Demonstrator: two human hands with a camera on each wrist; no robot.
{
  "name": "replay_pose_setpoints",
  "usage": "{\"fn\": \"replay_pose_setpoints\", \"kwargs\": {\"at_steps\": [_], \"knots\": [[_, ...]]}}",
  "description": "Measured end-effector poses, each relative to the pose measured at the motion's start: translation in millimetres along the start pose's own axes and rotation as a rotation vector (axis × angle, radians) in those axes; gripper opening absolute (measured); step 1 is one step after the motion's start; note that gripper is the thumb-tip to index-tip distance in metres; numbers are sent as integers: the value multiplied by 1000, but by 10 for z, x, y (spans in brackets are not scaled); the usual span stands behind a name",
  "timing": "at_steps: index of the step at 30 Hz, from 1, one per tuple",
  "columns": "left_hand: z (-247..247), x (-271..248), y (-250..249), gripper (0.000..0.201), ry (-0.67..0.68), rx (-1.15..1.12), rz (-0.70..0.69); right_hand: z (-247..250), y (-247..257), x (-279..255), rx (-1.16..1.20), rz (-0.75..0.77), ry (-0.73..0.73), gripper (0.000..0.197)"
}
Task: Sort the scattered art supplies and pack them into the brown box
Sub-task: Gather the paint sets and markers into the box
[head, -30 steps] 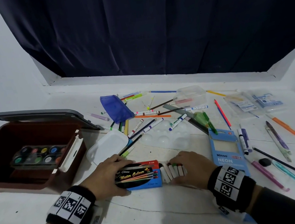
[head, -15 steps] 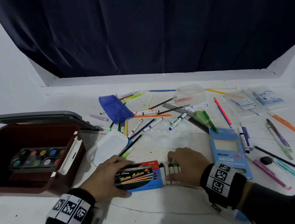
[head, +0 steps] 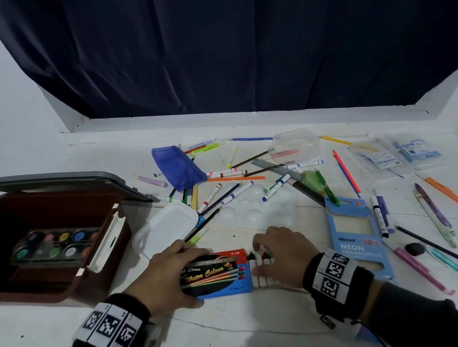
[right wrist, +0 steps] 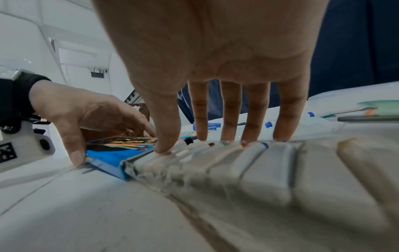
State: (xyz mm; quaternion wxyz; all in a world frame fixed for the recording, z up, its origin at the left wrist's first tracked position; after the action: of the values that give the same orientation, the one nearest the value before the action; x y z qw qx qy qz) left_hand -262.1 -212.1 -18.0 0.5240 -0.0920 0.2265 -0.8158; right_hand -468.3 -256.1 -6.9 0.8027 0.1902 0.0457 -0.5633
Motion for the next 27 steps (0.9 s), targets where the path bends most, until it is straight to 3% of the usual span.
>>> {"fn": "replay_pose_setpoints", "kwargs": {"at_steps": [14,27], "knots": [[-114,254,-400,80,79,117,-11,51,110,58,45,21,-32,39],[-287,437,-539,87,127,188,-8,-14,137,-3,14,62,-55,39]]}}
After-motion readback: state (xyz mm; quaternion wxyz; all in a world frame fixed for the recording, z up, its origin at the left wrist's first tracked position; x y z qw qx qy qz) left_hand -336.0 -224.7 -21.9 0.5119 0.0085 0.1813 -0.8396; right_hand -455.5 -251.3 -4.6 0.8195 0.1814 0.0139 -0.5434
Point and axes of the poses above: each hand's wrist, its own x-axis towards the middle knuckle, its own z-axis out of the back of the hand, y = z × x, the point moved 9 cm from there along x, towards the middle knuckle, and after that the axes turned 8 degrees about -z, right-handed, at the moved point
